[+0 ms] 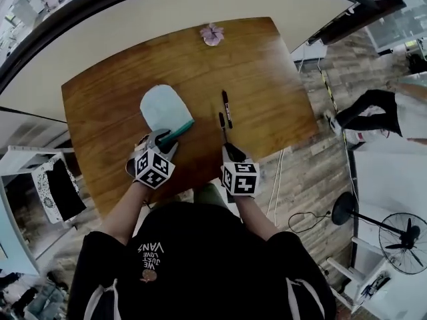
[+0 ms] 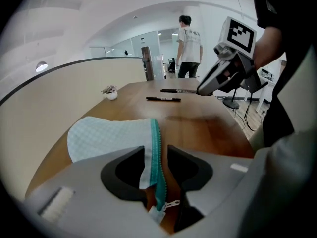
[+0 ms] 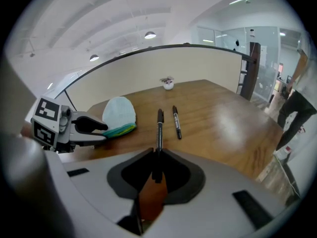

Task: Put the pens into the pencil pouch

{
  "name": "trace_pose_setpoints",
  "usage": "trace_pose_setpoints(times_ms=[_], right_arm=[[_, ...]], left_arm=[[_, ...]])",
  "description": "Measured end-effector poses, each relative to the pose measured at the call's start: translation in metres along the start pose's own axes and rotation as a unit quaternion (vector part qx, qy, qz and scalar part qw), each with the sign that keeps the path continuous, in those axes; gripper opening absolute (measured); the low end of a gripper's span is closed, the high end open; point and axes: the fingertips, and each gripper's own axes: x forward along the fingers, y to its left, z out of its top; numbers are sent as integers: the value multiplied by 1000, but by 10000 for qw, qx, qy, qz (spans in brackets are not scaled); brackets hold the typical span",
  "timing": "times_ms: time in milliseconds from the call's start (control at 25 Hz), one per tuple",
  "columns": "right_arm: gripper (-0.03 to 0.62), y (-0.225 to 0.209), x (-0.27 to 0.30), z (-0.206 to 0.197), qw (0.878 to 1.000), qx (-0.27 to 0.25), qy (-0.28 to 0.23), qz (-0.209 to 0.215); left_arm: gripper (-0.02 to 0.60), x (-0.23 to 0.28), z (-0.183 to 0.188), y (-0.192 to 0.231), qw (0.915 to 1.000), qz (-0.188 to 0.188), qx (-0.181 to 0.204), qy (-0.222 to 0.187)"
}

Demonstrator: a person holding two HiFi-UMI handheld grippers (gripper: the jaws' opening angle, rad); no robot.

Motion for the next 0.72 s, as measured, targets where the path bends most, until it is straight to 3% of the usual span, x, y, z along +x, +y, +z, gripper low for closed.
trace_pose_setpoints(times_ms=[400, 720], right_arm=[[67, 44, -12, -25, 9995, -58, 47, 309], [67, 77, -13, -32, 9967, -350, 193, 701]], left_arm=[[52, -2, -3, 1, 9992, -158, -345, -95], [49, -22, 21, 12, 9931, -116, -859, -790]])
